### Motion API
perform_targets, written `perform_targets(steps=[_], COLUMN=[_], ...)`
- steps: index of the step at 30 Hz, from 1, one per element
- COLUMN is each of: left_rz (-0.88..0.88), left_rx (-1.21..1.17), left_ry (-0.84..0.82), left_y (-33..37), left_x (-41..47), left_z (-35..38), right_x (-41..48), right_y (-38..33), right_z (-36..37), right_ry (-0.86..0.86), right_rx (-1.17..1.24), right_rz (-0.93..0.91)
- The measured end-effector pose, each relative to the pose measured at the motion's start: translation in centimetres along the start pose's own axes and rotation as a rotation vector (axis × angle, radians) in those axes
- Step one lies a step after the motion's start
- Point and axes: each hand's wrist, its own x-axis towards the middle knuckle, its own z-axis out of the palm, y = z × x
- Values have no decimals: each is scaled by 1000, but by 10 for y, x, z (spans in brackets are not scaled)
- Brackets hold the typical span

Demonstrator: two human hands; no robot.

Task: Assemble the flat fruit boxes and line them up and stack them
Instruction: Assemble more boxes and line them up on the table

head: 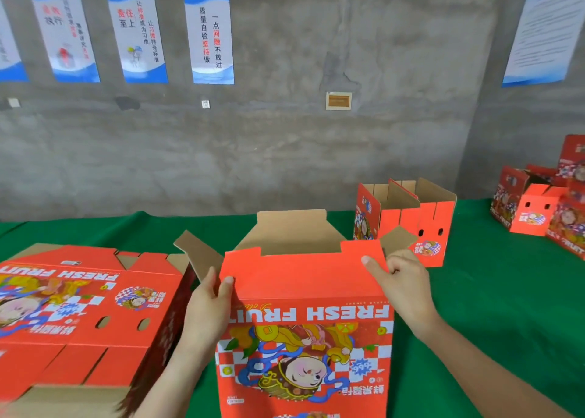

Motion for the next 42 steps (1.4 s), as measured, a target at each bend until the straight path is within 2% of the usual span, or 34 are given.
perform_targets(steps=[2, 6, 12, 16, 19, 22, 24, 28, 31, 33, 35, 37, 40, 42], left_rz=[5, 141, 252, 328, 458, 545, 542, 614, 571, 507, 449, 349, 219, 214], left_rx=[55, 231, 427, 703, 687, 563, 524, 777, 831, 793, 900, 988, 771, 699], left_ry=[20, 32, 0, 25, 42, -26, -98, -214, -259, -205, -159, -230, -393, -414], left_y=[-1, 0, -7, -3, -2, -2, -1, 1, 8, 12, 11, 6, -1, -3], left_x=[-8, -23, -27, -23, -19, -15, -11, 3, 16, 27, 38, 47, 61, 65], left_z=[2, 5, 7, 3, -1, -4, -3, 1, 8, 15, 20, 22, 20, 18], right_x=[1, -1, -8, -14, -11, -7, -6, -6, -6, -6, -6, -7, -9, -11], right_y=[3, 12, 13, 10, 12, 14, 13, 13, 12, 12, 11, 11, 7, 3], right_z=[-1, -5, -11, -9, -10, -8, -8, -8, -9, -8, -9, -11, -14, -14], right_ry=[-44, -187, -255, -296, -315, -359, -386, -419, -423, -427, -416, -391, -379, -369], right_rx=[-59, -208, -313, -450, -495, -528, -521, -489, -483, -489, -482, -426, -256, -180], right_rz=[26, 70, -23, -118, -148, -159, -163, -223, -250, -264, -293, -337, -378, -381])
